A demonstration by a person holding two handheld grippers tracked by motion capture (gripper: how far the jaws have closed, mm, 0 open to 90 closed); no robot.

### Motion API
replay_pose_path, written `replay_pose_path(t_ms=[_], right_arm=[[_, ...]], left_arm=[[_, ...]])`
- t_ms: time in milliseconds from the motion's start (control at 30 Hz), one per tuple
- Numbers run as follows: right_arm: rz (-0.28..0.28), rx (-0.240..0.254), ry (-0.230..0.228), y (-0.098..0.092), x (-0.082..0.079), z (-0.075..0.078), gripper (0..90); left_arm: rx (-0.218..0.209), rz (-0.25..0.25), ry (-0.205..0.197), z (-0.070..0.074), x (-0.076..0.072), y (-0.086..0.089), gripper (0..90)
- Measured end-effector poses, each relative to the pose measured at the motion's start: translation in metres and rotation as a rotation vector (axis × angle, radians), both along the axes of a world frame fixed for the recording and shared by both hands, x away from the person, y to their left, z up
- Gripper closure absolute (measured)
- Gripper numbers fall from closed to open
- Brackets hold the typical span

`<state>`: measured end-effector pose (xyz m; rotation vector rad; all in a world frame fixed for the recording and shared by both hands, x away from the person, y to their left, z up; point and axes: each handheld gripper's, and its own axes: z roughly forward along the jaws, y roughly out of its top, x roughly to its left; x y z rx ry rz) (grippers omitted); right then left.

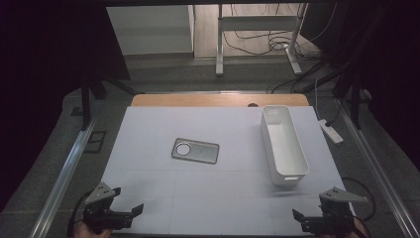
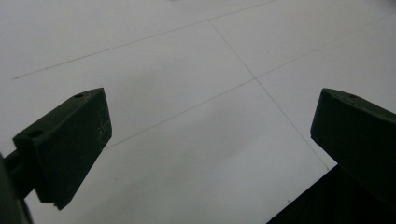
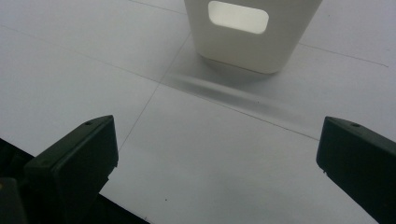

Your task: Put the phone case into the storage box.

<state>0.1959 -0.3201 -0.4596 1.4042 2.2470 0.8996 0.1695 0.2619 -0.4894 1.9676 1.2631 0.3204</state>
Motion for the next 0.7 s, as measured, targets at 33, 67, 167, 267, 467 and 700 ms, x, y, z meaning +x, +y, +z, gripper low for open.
replay_pose_path(t_ms=[33,67,167,267,467,700], right_arm=[[0.0,0.005,-0.001,0.0,0.0,0.0,0.0],[0.0,0.007,0.0,0.0,0.0,0.0,0.0],[0.003,0.002,0.002,0.0,0.0,0.0,0.0],[0.004,0.0,0.003,0.001,0.0,0.0,0.0],[0.007,0.001,0.004,0.001,0.0,0.0,0.0],[0.01,0.001,0.005,0.001,0.0,0.0,0.0]], left_arm=[[-0.002,-0.002,0.001,0.0,0.001,0.0,0.0],[-0.003,-0.004,0.002,0.0,0.002,0.0,0.0],[-0.006,-0.018,0.006,0.0,0.007,-0.002,0.0],[-0.002,-0.035,0.01,-0.001,0.013,-0.005,0.0],[-0.002,-0.045,0.018,-0.001,0.021,-0.007,0.0],[0.011,-0.055,0.019,0.0,0.032,-0.008,0.0]])
